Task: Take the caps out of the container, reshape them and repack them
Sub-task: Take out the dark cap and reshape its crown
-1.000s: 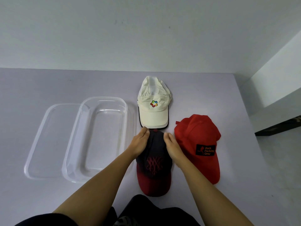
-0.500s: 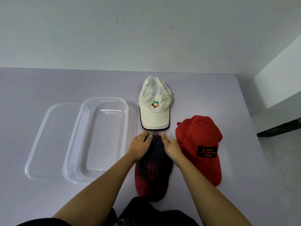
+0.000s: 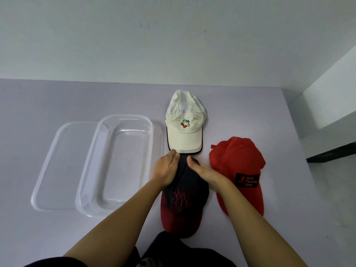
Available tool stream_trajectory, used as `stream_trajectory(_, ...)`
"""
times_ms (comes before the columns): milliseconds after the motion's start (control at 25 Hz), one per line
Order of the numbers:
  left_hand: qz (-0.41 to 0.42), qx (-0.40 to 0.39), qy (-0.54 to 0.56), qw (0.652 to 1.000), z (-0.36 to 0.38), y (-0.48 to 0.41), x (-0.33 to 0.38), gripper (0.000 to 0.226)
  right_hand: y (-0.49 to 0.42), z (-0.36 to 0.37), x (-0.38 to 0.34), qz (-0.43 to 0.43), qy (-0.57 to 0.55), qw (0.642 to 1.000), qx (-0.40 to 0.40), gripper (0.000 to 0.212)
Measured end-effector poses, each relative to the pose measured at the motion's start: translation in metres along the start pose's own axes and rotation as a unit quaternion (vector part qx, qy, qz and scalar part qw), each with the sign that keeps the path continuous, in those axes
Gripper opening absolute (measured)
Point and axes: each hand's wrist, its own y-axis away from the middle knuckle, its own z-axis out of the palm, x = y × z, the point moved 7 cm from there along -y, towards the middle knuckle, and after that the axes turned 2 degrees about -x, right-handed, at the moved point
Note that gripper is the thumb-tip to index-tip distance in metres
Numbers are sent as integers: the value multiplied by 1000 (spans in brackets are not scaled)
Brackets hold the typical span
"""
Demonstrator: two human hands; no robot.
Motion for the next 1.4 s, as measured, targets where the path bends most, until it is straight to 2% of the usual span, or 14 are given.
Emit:
stream_trajectory(80,-2,4,9,1000,1,2,-3,54,7,8,0,-2,-31,996,-79,59)
stream_trajectory(120,-5,1,13,1000,2,4,-5,49,8,10,4,7,-43,993,-106,54)
stream_trajectory(320,-9,-35,35,999,5,7,-11,40,9,12,8,38,-17,985,-170,51)
stream_trajectory(640,2,-38,23,999,6,7,-13,37,18,15,4,59,14,973,-222,45)
stream_trajectory(720,-24,-41,9,999,5,7,-18,36,13,13,1,56,40,977,-204,48)
stream_trajectory(840,-58,-98,12,993,6,6,-20,34,7,11,-3,53,73,978,-187,56)
stream_trajectory(1000,-124,-178,145,965,7,11,-24,37,0,9,-6,48,56,982,-176,60)
stream_trajectory(1080,-147,-200,177,952,6,9,-22,38,-5,5,-4,50,37,988,-142,66)
stream_trajectory(1200,-171,-234,157,944,6,-1,-24,38,-13,-10,0,41,32,996,-73,73)
stream_trajectory(1280,-192,-286,139,929,9,-3,-28,46,-14,-15,2,29,13,998,-61,61)
stream_trajectory(1400,-209,-329,107,915,9,-8,-31,49,-10,-19,4,17,-63,997,-47,23)
